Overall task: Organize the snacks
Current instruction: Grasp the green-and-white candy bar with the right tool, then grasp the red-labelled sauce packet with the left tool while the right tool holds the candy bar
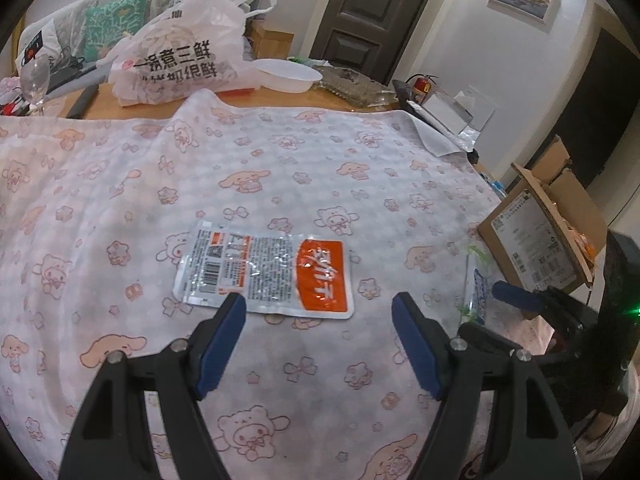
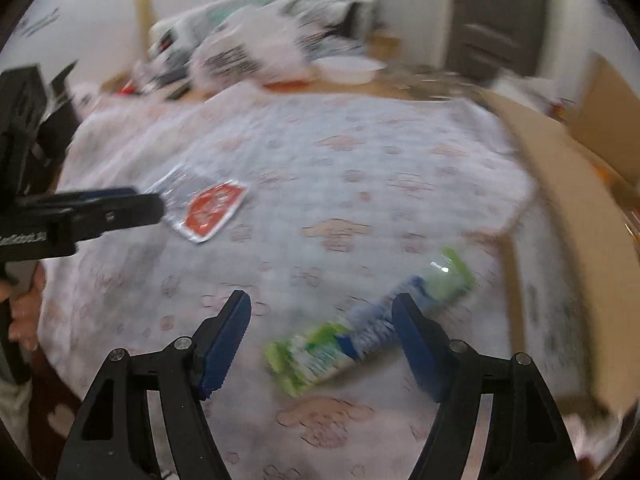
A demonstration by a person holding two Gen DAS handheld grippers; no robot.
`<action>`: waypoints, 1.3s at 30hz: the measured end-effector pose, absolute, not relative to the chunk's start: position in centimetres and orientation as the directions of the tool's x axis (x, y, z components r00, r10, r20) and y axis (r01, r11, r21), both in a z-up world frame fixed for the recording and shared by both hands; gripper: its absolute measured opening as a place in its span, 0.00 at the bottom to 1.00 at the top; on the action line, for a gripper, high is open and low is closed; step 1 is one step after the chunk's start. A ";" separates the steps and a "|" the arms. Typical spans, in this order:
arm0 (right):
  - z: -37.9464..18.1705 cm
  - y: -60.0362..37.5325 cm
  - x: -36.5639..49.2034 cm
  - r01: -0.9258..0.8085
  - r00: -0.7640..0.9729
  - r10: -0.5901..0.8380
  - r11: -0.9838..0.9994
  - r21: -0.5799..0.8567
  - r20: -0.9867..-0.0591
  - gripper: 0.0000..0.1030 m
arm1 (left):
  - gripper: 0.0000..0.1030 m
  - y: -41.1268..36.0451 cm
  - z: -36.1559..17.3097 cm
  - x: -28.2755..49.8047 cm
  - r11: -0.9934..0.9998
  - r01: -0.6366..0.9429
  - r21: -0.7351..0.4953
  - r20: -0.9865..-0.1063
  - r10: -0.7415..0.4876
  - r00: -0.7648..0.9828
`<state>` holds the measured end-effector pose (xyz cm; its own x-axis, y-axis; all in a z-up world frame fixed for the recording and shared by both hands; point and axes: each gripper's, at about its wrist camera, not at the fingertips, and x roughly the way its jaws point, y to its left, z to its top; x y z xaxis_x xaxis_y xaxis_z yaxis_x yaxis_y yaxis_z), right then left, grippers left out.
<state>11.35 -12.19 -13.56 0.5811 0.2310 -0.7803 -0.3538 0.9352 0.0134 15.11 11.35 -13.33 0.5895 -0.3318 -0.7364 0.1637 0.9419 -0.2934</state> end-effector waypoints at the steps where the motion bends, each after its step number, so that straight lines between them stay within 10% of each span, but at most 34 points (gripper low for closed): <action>1: -13.7 -12.7 11.1 -0.314 0.600 0.208 0.949 0.011 -0.773 0.67 | 0.70 11.3 -13.3 15.1 0.941 0.166 -0.294 -0.736 -0.333 0.589; 11: -15.6 -13.3 12.8 -0.204 0.627 0.154 0.978 0.029 -0.764 0.62 | 0.70 11.7 -13.7 14.8 0.946 0.145 -0.290 -0.742 -0.318 0.590; 13: -15.7 -12.9 13.1 -0.198 0.640 0.127 0.980 -0.003 -0.758 0.40 | 0.70 12.1 -13.8 14.9 0.952 0.123 -0.279 -0.749 -0.296 0.593; 19: -15.6 -10.1 13.0 -0.350 0.629 0.192 0.935 -0.053 -0.754 0.23 | 0.70 12.7 -13.9 15.1 0.960 0.089 -0.265 -0.755 -0.264 0.600; 39: -15.7 -10.0 19.8 -0.513 0.542 0.304 0.858 -0.023 -0.783 0.22 | 0.78 11.3 -15.9 21.5 0.980 -0.029 -0.195 -0.847 -0.154 0.509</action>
